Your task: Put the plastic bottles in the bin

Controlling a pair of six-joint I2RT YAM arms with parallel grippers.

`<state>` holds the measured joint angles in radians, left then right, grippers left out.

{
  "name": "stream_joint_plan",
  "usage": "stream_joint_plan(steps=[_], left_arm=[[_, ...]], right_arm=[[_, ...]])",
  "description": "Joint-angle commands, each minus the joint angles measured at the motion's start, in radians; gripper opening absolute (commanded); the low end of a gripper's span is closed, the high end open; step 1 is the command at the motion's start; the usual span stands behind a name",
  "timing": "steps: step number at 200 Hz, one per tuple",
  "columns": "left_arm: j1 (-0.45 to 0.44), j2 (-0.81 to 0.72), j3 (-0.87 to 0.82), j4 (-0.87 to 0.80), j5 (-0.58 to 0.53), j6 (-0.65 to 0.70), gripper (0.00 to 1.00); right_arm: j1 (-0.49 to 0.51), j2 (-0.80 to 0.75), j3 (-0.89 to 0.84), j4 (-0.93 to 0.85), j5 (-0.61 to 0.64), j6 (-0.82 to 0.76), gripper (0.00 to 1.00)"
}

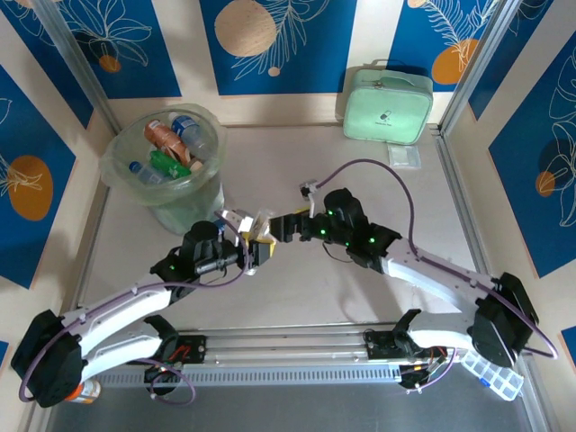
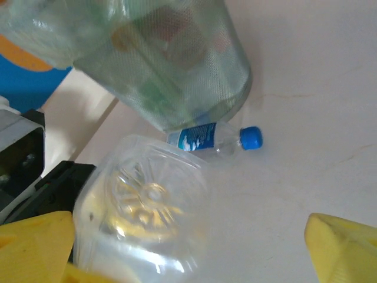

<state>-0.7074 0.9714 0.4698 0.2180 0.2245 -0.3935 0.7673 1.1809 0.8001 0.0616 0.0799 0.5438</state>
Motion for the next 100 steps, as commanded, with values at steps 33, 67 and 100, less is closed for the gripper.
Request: stream_joint_plan(steps=[33,67,100], left_arm=[[0.003,-0.099,-0.03,0.008,-0.131,-0.016,0.31],[0.004,-0.15,0.017,-0.079,-0.17,-0.049,0.12],[0.003,-0.221,0.168,-0.327,-0.317,-0.101,0.0]], right_arm=[[-0.043,-0.175,-0.142,0.072,0.261,0.084,1.0],[-0.083,-0.196,-0.169,0.054,0.303,0.14,0.98],[-0.081,-0.148,-0.147,0.034,0.313,0.139,0.97]])
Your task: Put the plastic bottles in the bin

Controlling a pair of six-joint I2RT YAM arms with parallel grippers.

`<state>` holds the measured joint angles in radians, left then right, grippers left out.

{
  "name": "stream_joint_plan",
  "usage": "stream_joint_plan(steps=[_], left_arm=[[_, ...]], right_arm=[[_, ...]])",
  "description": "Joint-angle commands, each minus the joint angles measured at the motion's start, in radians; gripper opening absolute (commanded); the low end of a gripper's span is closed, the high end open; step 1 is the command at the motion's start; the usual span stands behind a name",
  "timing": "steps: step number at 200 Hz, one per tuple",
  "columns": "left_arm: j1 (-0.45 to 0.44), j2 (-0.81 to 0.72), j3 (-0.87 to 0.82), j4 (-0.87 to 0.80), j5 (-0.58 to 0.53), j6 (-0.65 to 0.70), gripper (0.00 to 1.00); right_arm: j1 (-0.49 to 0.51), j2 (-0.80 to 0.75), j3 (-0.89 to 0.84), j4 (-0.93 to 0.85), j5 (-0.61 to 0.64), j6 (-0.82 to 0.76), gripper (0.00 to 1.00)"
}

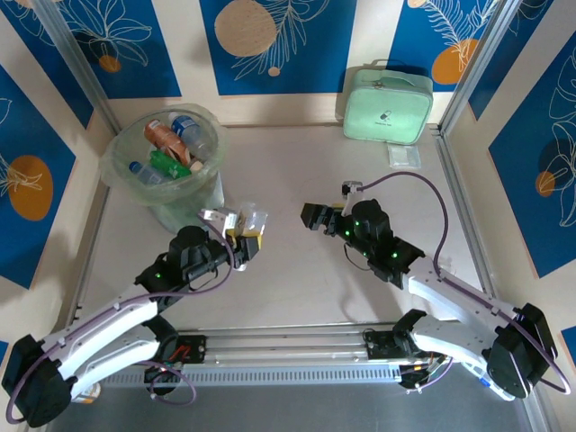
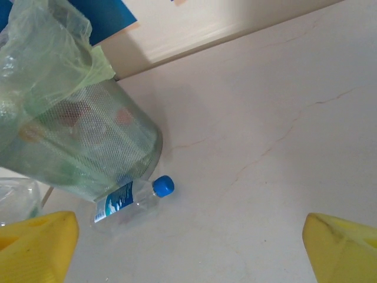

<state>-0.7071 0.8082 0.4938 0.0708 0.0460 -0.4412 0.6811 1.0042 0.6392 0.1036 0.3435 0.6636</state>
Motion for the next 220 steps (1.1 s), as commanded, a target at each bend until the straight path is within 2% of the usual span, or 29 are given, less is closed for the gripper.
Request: stream_joint_plan(steps=[1,11,21,29,61,84,116,145,187,220], left_arm=[[0.004,-0.058,0.152,-0.191,-0.148,-0.057,0.0],[0.003,-0.078,0.228,-0.313,-0.25,-0.1,0.0],[0.003,-0.087,0.316,-0.44,-0.367,-0.163,0.07],[0.003,-0.081,0.396,-0.549,-0.45,-0.213,0.07],[0.006,0.004,0.701,-0.878,-0.649,-0.39,0.04],[0.028,0.049,0.828,-0.954,-0.75,-0.456,0.02],[0.104,0.102,0.957,-0.961,-0.829,-0.515,0.02],[0.224,0.192,1.063,-0.946,-0.777,-0.557,0.02],[0.465,0.368,1.192,-0.942,-0.527,-0.628,0.02],[0.564,0.455,1.2,-0.9,-0.439,-0.659,0.01]], right_arm=[[0.007,0.031,0.015,-0.01,0.051,0.019,0.97],[0.013,0.055,0.033,-0.028,0.068,0.019,0.96],[0.016,0.081,0.048,-0.042,0.072,0.018,0.96],[0.02,0.102,0.06,-0.052,0.078,0.018,0.96],[0.045,0.168,0.093,-0.068,0.096,0.008,0.96],[0.058,0.207,0.116,-0.08,0.1,0.002,0.96],[0.079,0.254,0.142,-0.091,0.124,-0.015,0.96],[0.093,0.284,0.16,-0.096,0.121,-0.026,0.96],[0.114,0.306,0.176,-0.092,0.12,-0.05,0.96],[0.122,0.308,0.18,-0.093,0.121,-0.061,0.96]])
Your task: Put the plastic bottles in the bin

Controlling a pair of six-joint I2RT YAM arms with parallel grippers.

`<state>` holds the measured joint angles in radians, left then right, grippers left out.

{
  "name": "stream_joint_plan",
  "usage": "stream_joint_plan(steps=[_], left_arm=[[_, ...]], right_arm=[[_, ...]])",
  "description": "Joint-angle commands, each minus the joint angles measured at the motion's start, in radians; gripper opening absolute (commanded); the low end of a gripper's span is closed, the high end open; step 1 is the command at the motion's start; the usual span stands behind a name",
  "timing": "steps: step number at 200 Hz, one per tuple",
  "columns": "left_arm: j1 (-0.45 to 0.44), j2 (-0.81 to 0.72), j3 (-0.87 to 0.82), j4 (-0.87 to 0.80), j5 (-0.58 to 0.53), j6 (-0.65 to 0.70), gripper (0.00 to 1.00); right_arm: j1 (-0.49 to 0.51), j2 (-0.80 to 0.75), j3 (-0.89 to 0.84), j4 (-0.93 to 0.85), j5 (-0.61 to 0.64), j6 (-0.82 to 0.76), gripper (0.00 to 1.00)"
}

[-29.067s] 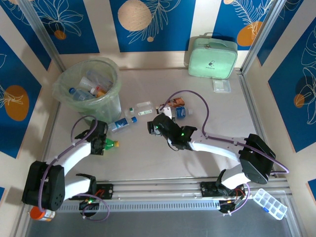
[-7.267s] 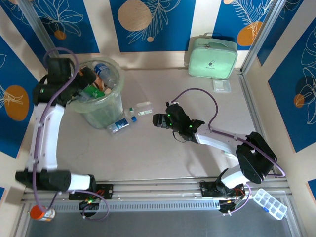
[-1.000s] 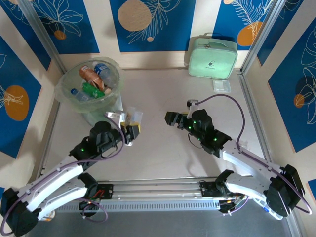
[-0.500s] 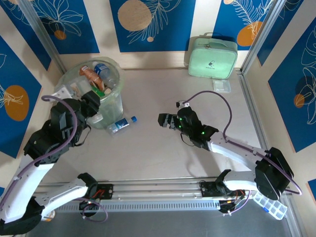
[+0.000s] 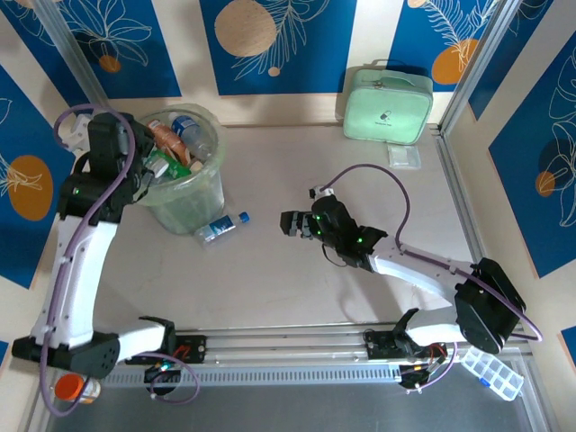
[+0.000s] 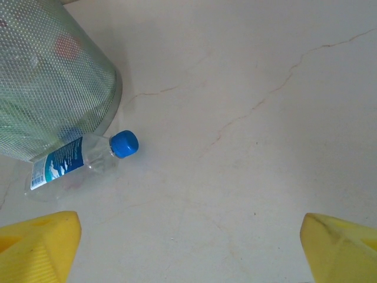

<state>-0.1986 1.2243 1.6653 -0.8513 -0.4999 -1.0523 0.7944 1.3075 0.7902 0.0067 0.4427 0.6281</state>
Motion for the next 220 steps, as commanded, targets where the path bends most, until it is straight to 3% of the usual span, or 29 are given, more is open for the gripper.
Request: stream_joint_plan(steps=[1,43,106,137,220], left_arm=[[0.057,0.042,0.027,0.022,0.108,-0.049,0.01],[0.128,0.087,-0.041,0.081,0.173,-0.071,0.07],[0.15,0.134,-0.11,0.12,0.203,-0.074,0.19],[0.153,0.125,-0.15,0.124,0.22,-0.092,0.42],[0.168,0.071,-0.09,0.049,0.2,-0.064,0.87]], right_arm=[[0.008,0.005,0.029,0.004,0.022,-0.025,0.96],[0.011,0.008,0.031,0.006,0.018,-0.025,0.96],[0.022,0.007,0.032,0.011,0.021,-0.036,0.96],[0.023,0.007,0.033,0.012,0.021,-0.038,0.96],[0.025,0.007,0.034,0.009,0.033,-0.039,0.96]])
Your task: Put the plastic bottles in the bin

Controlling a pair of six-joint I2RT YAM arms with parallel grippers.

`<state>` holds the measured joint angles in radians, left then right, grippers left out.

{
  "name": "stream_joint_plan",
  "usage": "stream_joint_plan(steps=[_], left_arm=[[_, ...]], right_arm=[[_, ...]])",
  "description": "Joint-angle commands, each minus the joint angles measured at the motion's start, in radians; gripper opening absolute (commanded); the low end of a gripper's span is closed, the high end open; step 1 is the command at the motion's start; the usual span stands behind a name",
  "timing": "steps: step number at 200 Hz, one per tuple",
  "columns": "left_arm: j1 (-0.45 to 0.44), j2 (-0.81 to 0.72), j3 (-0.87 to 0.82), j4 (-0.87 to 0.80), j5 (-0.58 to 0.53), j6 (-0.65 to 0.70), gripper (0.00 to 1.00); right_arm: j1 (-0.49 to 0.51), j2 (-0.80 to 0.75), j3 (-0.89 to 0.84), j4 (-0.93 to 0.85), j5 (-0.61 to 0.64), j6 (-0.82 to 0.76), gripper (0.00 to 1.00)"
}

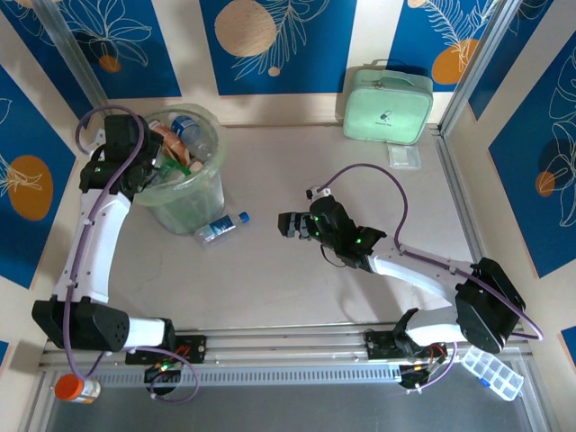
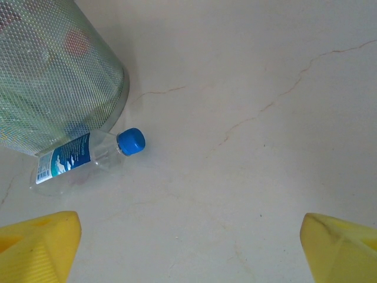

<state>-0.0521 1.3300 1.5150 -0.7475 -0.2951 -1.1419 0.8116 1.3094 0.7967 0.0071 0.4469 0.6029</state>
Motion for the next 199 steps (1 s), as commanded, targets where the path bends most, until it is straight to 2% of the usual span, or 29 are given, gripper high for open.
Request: stream_joint_plan(steps=[1,14,33,65,85,104,132,199], left_arm=[[0.021,-0.035,0.062,-0.056,-0.005,0.027,0.87],[0.026,-0.039,0.088,-0.078,-0.003,0.035,0.93],[0.029,-0.056,0.105,-0.091,-0.016,0.056,0.94],[0.029,-0.079,0.093,-0.026,-0.011,0.149,0.83],[0.03,-0.057,0.093,0.036,0.073,0.232,0.74],[0.031,-0.01,0.11,0.081,0.17,0.31,0.69],[0.032,0.074,0.158,0.06,0.272,0.367,0.66],[0.048,0.123,0.059,0.108,0.333,0.337,0.64]], right_arm=[[0.008,0.005,0.028,0.009,0.029,-0.014,0.96],[0.007,0.004,0.027,0.007,0.029,-0.014,0.96],[0.008,0.005,0.028,0.008,0.029,-0.012,0.96],[0.007,0.009,0.03,0.007,0.026,-0.012,0.96],[0.008,0.019,0.036,0.004,0.019,-0.014,0.96],[0.007,0.031,0.045,0.0,0.012,-0.017,0.96],[0.008,0.041,0.051,-0.005,0.009,-0.018,0.96],[0.008,0.051,0.06,-0.011,0.006,-0.018,0.96]])
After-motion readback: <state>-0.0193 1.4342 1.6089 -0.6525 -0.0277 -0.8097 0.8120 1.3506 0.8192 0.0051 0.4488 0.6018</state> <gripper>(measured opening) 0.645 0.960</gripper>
